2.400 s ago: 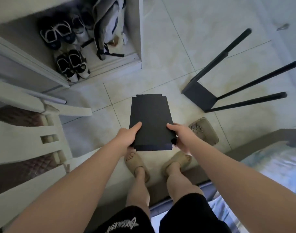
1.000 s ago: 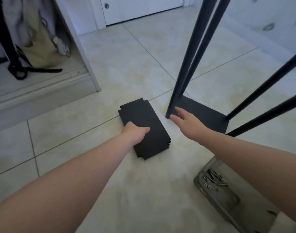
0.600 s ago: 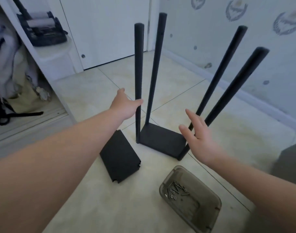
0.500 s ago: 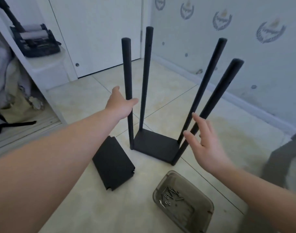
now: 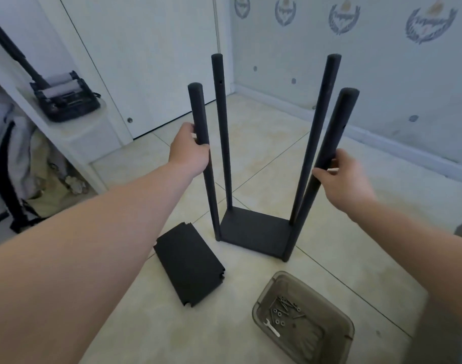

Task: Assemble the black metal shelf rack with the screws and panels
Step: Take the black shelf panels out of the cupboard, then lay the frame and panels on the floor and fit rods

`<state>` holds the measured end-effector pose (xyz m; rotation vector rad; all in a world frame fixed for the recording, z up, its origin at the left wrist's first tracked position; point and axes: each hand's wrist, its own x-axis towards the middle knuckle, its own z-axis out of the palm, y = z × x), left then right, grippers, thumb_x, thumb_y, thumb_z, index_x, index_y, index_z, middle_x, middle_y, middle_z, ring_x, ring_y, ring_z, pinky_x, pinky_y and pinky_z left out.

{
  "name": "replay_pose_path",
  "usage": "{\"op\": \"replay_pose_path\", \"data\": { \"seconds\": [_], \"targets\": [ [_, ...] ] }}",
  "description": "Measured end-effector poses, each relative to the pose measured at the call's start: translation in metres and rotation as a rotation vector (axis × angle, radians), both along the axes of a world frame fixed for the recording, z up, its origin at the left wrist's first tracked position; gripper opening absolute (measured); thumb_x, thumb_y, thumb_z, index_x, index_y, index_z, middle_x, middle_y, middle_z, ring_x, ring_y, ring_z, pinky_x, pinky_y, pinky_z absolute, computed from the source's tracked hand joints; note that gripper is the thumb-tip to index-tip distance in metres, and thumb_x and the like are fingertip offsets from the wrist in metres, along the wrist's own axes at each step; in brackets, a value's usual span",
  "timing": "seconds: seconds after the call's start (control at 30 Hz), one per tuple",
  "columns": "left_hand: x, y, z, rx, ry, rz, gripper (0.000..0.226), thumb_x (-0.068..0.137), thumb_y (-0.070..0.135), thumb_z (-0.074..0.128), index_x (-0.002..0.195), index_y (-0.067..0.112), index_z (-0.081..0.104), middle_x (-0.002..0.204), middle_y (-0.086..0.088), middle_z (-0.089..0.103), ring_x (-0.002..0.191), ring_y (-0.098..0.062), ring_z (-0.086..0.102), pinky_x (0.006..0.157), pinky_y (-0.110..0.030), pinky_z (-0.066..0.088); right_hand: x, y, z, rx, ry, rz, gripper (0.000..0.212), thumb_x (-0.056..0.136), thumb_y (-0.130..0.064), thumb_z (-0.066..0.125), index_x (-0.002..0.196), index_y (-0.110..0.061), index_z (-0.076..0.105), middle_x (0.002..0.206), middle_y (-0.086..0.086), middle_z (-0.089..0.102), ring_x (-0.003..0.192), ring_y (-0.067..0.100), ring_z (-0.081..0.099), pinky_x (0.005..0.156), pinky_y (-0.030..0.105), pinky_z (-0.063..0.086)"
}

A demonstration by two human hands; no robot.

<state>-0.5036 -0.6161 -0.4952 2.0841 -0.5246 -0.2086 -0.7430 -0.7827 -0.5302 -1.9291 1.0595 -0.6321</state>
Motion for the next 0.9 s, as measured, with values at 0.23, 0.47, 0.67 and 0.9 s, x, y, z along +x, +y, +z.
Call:
{"op": "replay_pose_path", "data": {
  "seconds": [0.23, 0.47, 0.67, 0.9],
  "targets": [
    [-0.023, 0.027, 0.016, -0.039, -0.070, -0.006, 0.023, 0.096, 0.008, 0.055, 0.112, 0.023, 0.047, 0.097, 0.007, 0.057, 0.081, -0.009, 0.056, 0.056, -0.020, 0.038, 0.001, -0.003, 0.024, -0.023, -0.085, -0.007, 0.018, 0.100, -0.015, 0.061, 0.116, -0.022, 0.055, 0.111, -0.006, 0.061, 0.097, 0.021, 0.063, 0.078, 0.032, 0.046],
    [-0.047, 0.095, 0.074, -0.107, -0.185, 0.049, 0.022, 0.097, 0.009, 0.058, 0.110, 0.024, 0.048, 0.090, 0.020, 0.054, 0.079, 0.003, 0.053, 0.055, -0.014, 0.035, 0.002, 0.040, 0.084, -0.094, -0.193, 0.090, 0.015, 0.100, -0.014, 0.061, 0.112, -0.022, 0.056, 0.110, -0.001, 0.064, 0.073, 0.008, 0.059, 0.057, 0.024, 0.040],
    [-0.078, 0.196, 0.123, -0.124, -0.262, 0.183, 0.022, 0.096, 0.008, 0.058, 0.108, 0.024, 0.049, 0.089, 0.021, 0.052, 0.079, 0.003, 0.052, 0.052, -0.006, 0.036, 0.011, 0.114, 0.133, -0.120, -0.267, 0.279, 0.016, 0.099, -0.011, 0.063, 0.111, -0.020, 0.056, 0.112, -0.001, 0.063, 0.085, 0.011, 0.063, 0.066, 0.024, 0.044],
    [-0.137, 0.332, 0.132, -0.122, -0.178, 0.327, 0.035, 0.096, 0.003, 0.057, 0.126, 0.020, 0.049, 0.114, 0.000, 0.065, 0.108, -0.021, 0.061, 0.095, -0.041, 0.051, 0.014, 0.239, 0.136, -0.044, -0.271, 0.516, 0.019, 0.098, -0.007, 0.062, 0.112, -0.020, 0.057, 0.107, -0.003, 0.064, 0.092, 0.020, 0.066, 0.083, 0.038, 0.054]
  ]
}}
